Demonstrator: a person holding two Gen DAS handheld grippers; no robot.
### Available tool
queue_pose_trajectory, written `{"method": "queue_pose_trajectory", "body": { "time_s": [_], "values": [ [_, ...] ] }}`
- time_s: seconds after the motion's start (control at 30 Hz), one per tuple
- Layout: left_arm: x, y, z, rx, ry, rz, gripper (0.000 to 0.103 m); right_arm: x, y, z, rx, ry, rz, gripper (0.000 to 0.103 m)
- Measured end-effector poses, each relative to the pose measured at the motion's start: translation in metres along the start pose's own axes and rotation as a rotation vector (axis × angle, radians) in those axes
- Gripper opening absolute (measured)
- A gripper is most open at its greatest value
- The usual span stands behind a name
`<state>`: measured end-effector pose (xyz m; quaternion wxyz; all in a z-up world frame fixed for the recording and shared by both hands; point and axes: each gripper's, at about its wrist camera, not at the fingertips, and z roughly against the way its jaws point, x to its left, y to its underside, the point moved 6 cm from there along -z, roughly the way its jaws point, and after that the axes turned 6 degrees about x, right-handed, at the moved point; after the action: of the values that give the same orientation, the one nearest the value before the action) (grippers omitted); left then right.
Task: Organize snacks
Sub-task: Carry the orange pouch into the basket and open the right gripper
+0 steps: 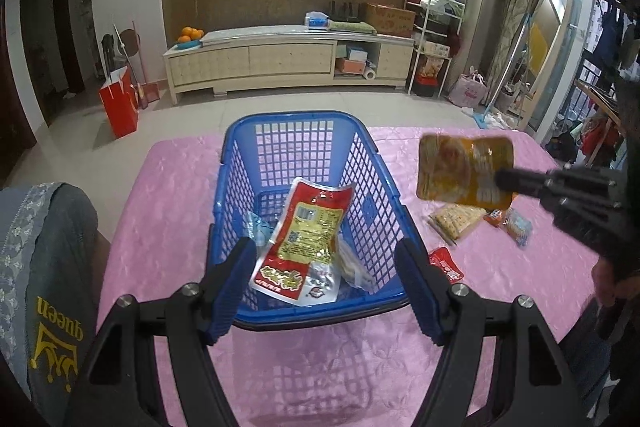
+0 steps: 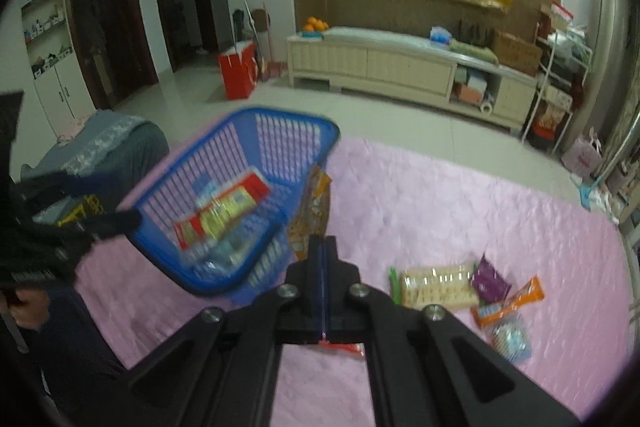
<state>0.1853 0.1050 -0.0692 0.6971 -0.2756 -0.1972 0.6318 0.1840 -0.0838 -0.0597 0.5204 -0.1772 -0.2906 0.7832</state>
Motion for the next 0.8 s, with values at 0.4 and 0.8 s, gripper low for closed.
{"method": "queue_pose_trajectory", "body": {
  "time_s": [0.4, 0.8],
  "values": [
    [0.027, -0.002, -0.013, 0.027, -0.039, -0.001, 0.071, 0.04, -0.032, -0.03, 0.057, 0.052, 0.05, 0.002],
    [0.047, -0.008, -0.041, 0.057, -0.04, 0.007, 0.071, 0.056, -0.025, -0.088, 0.188, 0.14, 0.086, 0.002]
  ]
}}
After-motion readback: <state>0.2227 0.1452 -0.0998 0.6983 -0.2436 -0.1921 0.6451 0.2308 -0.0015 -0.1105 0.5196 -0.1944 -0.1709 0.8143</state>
